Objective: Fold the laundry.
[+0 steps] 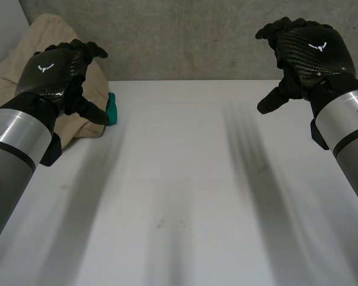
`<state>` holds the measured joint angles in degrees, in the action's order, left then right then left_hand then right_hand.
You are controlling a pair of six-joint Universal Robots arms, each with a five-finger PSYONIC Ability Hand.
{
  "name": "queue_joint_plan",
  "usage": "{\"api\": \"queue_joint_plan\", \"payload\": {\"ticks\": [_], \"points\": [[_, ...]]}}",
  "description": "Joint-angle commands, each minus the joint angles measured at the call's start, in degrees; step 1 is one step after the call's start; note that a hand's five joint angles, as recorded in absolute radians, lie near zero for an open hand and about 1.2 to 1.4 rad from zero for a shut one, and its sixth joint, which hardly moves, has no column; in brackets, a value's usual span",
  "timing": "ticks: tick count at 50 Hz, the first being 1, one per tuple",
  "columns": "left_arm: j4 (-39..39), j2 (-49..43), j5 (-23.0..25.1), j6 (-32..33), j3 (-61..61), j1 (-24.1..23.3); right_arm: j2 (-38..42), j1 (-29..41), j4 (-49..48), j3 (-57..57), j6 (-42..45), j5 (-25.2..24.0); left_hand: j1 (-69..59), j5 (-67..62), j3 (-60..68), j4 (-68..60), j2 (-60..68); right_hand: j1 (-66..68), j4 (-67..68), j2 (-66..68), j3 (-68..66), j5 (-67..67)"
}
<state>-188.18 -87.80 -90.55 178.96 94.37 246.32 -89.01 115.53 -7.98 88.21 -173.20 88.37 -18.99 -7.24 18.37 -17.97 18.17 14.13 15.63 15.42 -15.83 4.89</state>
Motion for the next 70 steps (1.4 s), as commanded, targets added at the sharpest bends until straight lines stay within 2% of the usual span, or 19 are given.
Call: {"api": "queue_joint_plan", "payload": {"ticks": [1,11,14,18,22,30,33,34,36,38,43,45,47,48,49,55,59,65,70], "points": [[-0.43,0.08,-0.07,0.07,0.11,0.04,0.32,-0.04,0.42,-0.59,3.22,3.91,8.99,7.24,-8.37,7.97,-8.17,-4.13,-5.63,-5.42,5.83,-4.89],[-0.43,-0.79,-0.07,0.59,-0.5,0.22,0.5,-0.13,0.51,-0.67,3.14,4.18,8.61,6.86,-7.98,7.59,-7.79,-4.13,-5.63,-5.42,5.83,-4.89],[-0.61,-1.85,-0.07,2.17,-1.03,0.65,0.5,-0.04,0.51,-0.59,3.22,4.0,7.6,5.85,-6.98,6.58,-6.78,-4.13,-5.63,-5.42,5.83,-4.89],[-3.15,-5.79,0.02,7.7,-3.22,3.29,0.59,0.05,0.51,-0.59,3.22,3.74,5.08,3.33,-4.45,4.06,-4.26,-4.13,-5.63,-5.42,5.83,-4.89],[-7.81,-13.0,0.11,16.31,-6.48,7.07,0.59,0.13,0.6,-0.41,3.22,3.56,4.9,3.16,-4.28,3.89,-4.09,-4.13,-5.63,-5.42,5.83,-4.89],[-19.75,-35.56,0.55,39.67,-19.82,15.32,0.94,0.22,0.69,-0.23,3.31,3.39,5.58,3.83,-4.96,4.56,-4.76,-4.13,-5.63,-5.42,5.83,-4.89],[-21.08,-41.03,1.33,44.88,-24.48,18.23,1.38,0.14,0.6,-0.06,3.31,3.39,6.25,4.5,-5.63,5.23,-5.43,-4.13,-5.63,-5.42,5.83,-4.89],[-21.52,-44.88,2.99,47.42,-27.98,18.93,1.38,0.13,0.6,-0.06,3.4,3.39,5.75,4.0,-5.13,4.74,-4.94,-4.13,-5.63,-5.42,5.83,-4.89],[-21.53,-48.24,4.84,48.49,-31.34,19.64,1.47,0.13,0.69,0.03,3.4,3.3,4.74,3.0,-4.12,3.73,-3.93,-4.13,-5.63,-5.42,5.83,-4.89],[-21.26,-52.11,7.13,48.76,-35.21,20.26,1.55,0.13,0.6,0.2,3.4,3.3,2.73,0.98,-2.1,1.71,-1.91,-4.13,-5.63,-5.42,5.83,-4.89],[-21.26,-56.95,8.19,48.93,-40.58,21.22,2.52,-0.04,0.6,0.12,3.49,3.3,-2.15,-3.89,2.77,-3.16,2.96,-4.13,-5.63,-5.42,5.83,-4.89],[-20.91,-58.19,8.28,48.94,-41.9,22.01,3.05,-0.13,0.51,0.03,3.49,3.3,-11.54,-13.29,12.17,-12.56,12.36,-4.13,-5.63,-5.42,5.83,-4.89],[-20.82,-58.45,8.46,48.85,-42.43,22.01,3.4,-0.13,0.51,0.03,3.49,3.3,-25.29,-27.04,25.92,-26.31,26.11,-4.13,-5.63,-5.42,5.83,-4.89],[-20.82,-58.37,8.46,48.85,-42.43,21.93,3.66,-0.13,0.51,-0.06,3.49,3.3,-47.85,-49.6,48.48,-48.87,48.67,-4.13,-5.63,-5.42,5.83,-4.89],[-20.91,-58.19,8.11,48.85,-42.17,21.58,3.84,-0.13,0.51,-0.06,3.49,3.3,-60.88,-62.63,61.5,-61.9,61.69,-4.13,-5.63,-5.42,5.83,-4.89],[-21.7,-51.09,5.47,48.24,-37.34,17.36,4.54,-0.22,0.51,-0.41,3.49,3.3,-61.01,-62.76,61.63,-62.03,61.83,-4.13,-5.63,-5.42,5.83,-4.89],[-22.84,-42.03,3.63,44.38,-32.42,13.85,4.54,-0.57,0.51,-0.59,3.49,3.3,-61.01,-62.76,61.63,-62.03,61.83,-4.13,-5.63,-5.42,5.83,-4.89],[-21.36,-28.68,3.1,26.99,-26.71,4.63,4.19,-2.32,0.6,-1.11,3.49,3.3,-61.01,-62.76,61.63,-62.03,61.83,-4.13,-5.63,-5.42,5.83,-4.89],[-15.65,-22.16,3.45,12.92,-21.87,-3.02,3.84,-4.08,0.6,-1.55,3.49,3.21,-61.01,-62.76,61.63,-62.03,61.83,-4.13,-5.63,-5.42,5.83,-4.89]]}}
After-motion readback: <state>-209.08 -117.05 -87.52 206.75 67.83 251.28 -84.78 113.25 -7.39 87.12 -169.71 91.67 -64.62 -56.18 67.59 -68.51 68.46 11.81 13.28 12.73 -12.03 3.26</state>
